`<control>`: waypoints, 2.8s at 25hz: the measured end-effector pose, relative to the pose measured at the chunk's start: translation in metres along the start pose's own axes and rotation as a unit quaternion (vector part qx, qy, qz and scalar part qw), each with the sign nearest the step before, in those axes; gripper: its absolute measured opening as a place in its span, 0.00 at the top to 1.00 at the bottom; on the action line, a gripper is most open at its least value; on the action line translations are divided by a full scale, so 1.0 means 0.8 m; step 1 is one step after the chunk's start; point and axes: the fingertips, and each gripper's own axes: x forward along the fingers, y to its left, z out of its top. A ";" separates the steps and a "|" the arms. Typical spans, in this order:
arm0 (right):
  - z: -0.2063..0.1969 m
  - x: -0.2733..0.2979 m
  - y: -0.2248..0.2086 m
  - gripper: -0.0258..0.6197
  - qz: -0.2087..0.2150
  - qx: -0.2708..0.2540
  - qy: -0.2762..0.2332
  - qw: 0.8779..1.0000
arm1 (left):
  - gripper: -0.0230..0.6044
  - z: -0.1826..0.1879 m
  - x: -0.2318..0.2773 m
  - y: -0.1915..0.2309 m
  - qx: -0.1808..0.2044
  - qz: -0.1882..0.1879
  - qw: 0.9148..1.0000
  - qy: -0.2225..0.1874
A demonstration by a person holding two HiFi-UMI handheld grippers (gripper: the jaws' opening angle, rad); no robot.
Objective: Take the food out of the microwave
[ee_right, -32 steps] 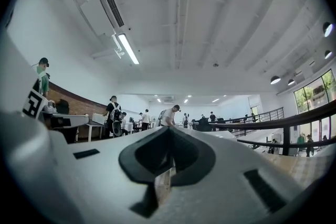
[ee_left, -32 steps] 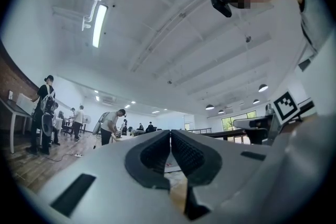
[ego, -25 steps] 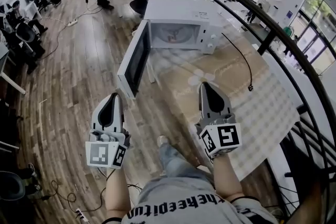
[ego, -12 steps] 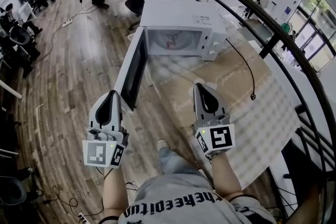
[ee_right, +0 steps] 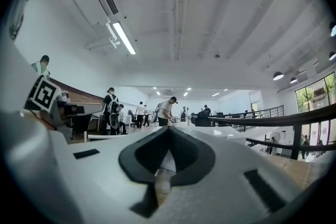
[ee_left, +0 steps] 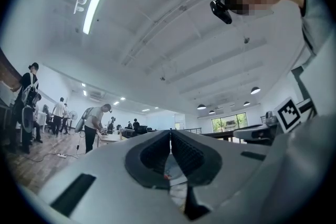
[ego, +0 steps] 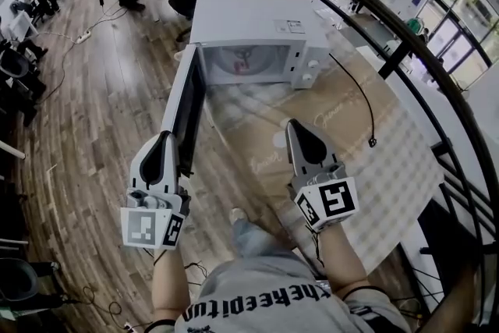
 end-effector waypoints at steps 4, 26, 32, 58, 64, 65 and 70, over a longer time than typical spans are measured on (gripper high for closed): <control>-0.001 0.028 0.000 0.95 0.009 -0.015 0.001 1.000 | 0.95 -0.008 0.015 0.005 -0.004 0.000 1.000 0.003; -0.042 0.132 -0.037 0.95 0.004 0.008 0.010 1.000 | 0.95 -0.016 0.083 -0.008 -0.021 -0.035 0.998 0.044; -0.032 0.139 -0.034 0.95 -0.006 0.017 0.014 1.000 | 0.95 -0.023 0.106 -0.033 -0.056 -0.082 0.995 0.032; -0.143 0.250 -0.063 0.95 0.026 0.026 0.104 0.994 | 0.95 -0.098 0.144 -0.047 -0.063 -0.062 0.995 0.055; -0.196 0.273 -0.057 0.95 0.042 0.026 0.138 0.989 | 0.95 -0.110 0.152 -0.046 -0.060 -0.059 0.995 0.052; -0.203 0.276 -0.056 0.94 0.044 0.029 0.142 0.988 | 0.95 -0.112 0.154 -0.046 -0.060 -0.057 0.995 0.052; -0.231 0.293 -0.056 0.94 0.041 0.050 0.157 0.986 | 0.95 -0.124 0.159 -0.042 -0.068 -0.052 0.995 0.058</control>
